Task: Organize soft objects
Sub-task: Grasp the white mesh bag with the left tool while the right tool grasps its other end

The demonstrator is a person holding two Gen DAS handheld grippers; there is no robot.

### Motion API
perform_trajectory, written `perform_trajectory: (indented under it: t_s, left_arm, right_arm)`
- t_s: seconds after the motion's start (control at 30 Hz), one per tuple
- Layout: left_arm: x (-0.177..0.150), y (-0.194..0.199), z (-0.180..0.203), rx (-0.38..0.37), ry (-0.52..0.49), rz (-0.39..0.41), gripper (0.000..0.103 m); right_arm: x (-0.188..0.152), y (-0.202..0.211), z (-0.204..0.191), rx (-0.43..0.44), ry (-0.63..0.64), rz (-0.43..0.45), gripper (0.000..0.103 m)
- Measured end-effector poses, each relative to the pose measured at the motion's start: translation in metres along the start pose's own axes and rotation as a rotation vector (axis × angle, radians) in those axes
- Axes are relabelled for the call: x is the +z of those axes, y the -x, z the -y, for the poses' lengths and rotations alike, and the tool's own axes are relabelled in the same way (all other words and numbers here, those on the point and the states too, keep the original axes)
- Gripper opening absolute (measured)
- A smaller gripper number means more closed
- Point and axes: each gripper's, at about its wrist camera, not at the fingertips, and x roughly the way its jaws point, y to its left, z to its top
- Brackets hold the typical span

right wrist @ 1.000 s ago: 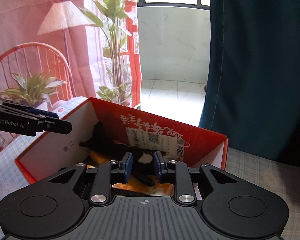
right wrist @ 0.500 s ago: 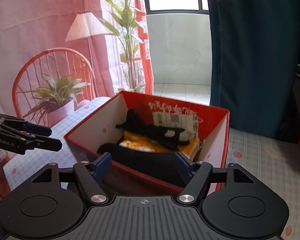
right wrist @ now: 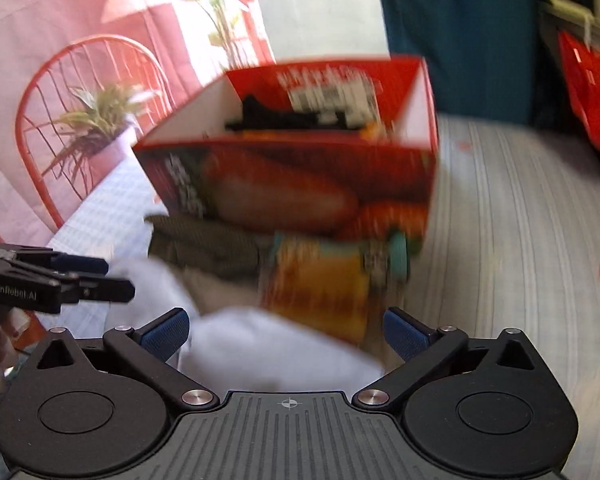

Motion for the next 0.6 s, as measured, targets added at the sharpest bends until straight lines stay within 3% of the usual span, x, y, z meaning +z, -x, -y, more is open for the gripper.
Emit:
perform_trajectory:
  t_s: [0.23,0.6]
  left_arm:
    - [-0.014,-0.018,0.006,-0.034,0.015,-0.036,0.088]
    - [-0.032,-0.035,0.005,-0.098,0.117,-0.021,0.085]
  right_arm:
    - [-0.029,-0.017,0.010,-0.013,-0.115,-0.107,0.102]
    - [-0.042,-0.048,0.014,-0.010,-0.165,-0.160,0.103]
